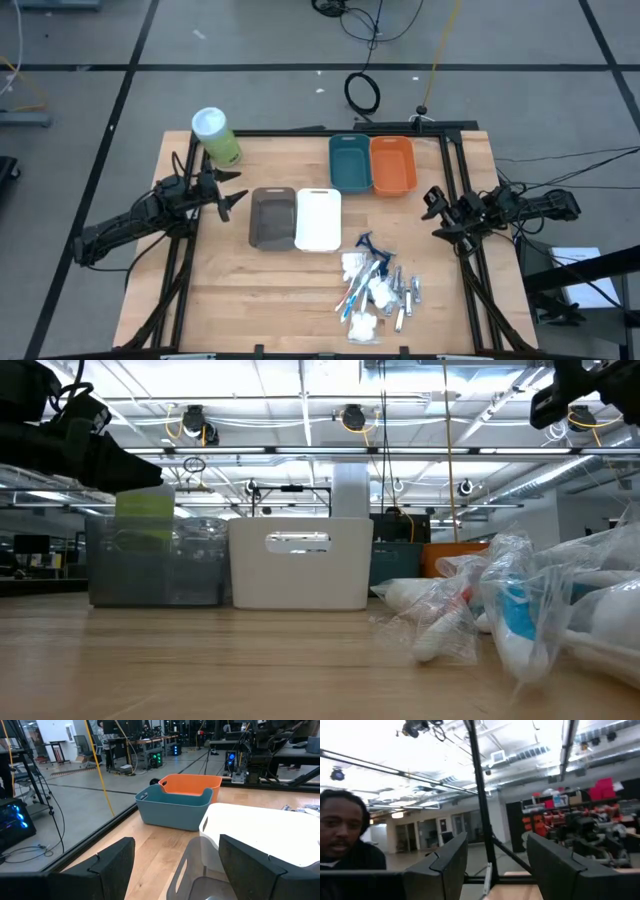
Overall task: Pick & Place Travel size toiletries
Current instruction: Put the blue razor into the black bin
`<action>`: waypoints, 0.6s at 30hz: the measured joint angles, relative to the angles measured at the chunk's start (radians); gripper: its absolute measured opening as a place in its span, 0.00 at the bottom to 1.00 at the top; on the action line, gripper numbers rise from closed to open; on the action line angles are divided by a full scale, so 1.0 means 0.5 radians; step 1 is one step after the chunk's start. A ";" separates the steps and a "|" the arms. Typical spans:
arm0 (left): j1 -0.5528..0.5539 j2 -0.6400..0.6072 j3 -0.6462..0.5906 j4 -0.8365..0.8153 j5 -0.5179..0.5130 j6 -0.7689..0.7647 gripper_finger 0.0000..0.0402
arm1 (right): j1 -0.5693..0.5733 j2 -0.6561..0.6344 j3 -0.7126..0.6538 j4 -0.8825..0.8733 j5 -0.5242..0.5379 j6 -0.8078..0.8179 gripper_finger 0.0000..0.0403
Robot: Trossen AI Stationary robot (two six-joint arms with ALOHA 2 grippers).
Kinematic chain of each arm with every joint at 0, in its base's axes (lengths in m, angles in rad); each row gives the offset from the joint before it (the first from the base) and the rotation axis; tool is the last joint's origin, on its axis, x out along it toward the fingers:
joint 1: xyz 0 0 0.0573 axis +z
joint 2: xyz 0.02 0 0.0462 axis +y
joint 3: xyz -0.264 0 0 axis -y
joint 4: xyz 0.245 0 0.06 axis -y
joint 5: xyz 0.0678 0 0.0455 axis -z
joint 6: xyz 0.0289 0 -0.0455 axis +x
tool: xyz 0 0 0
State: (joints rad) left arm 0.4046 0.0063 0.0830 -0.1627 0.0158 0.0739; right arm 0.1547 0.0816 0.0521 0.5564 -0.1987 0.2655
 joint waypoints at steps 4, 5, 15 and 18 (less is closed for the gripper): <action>0.000 0.000 0.000 0.001 0.000 0.001 0.71 | -0.002 0.000 0.000 -0.026 0.036 -0.057 0.48; 0.000 0.000 0.000 0.001 0.000 0.000 0.71 | -0.002 0.000 0.000 -0.025 0.036 -0.080 0.48; 0.000 0.000 0.001 0.002 0.000 0.000 0.71 | -0.002 0.000 0.000 -0.014 0.037 -0.298 0.48; -0.001 0.000 0.001 0.002 -0.001 0.000 0.71 | -0.002 0.000 0.000 -0.015 0.037 -0.315 0.48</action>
State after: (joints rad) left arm 0.4043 0.0063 0.0834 -0.1616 0.0154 0.0740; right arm 0.1539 0.0818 0.0521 0.5491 -0.1802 0.1080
